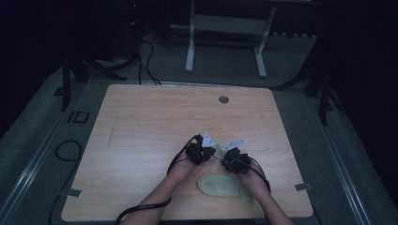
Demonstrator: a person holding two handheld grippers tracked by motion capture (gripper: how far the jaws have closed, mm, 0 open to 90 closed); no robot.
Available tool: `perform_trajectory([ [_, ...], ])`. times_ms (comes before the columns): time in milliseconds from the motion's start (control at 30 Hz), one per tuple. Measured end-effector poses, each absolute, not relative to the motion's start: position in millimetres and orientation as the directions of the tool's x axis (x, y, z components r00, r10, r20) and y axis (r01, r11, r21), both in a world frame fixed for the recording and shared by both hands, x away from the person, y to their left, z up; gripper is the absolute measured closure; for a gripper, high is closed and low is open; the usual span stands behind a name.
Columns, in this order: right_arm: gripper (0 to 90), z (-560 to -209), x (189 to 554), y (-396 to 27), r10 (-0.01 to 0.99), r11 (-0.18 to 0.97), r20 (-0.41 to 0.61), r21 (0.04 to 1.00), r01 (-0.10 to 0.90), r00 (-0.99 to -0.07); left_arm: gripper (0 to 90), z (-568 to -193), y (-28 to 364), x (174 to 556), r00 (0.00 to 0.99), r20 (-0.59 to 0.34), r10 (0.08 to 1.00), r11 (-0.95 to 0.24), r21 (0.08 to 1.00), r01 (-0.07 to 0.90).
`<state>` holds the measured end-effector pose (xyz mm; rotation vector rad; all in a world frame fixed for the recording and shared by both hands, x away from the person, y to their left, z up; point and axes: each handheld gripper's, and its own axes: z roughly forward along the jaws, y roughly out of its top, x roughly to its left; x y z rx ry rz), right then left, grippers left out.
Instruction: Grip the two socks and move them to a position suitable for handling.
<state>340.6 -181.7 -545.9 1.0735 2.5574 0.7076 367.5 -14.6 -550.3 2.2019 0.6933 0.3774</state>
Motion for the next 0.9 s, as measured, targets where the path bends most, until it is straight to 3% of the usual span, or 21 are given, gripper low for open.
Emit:
perform_trajectory([
  [200,84.9,-545.8,341.4,-182.2,0.717,0.613,-0.069,0.536,0.581,-0.693,89.2,-560.6,-25.0,382.2,0.8,0.082,0.595,-0.614,0.688,0.386],
  [400,85.4,-543.0,341.3,-185.6,0.722,0.607,-0.074,0.545,0.578,-0.688,89.2,-559.8,-23.5,381.3,0.796,0.082,0.6,-0.619,0.678,0.397],
  [700,85.9,-510.2,346.4,-223.0,0.782,0.491,-0.017,0.632,0.6,-0.623,89.3,-561.9,-14.0,375.1,0.785,0.064,0.616,-0.594,0.693,0.409],
  [900,85.9,-504.6,351.8,-248.2,0.818,0.449,-0.01,0.637,0.627,-0.575,89.3,-562.1,-13.5,369.4,0.779,0.089,0.62,-0.602,0.691,0.4],
])
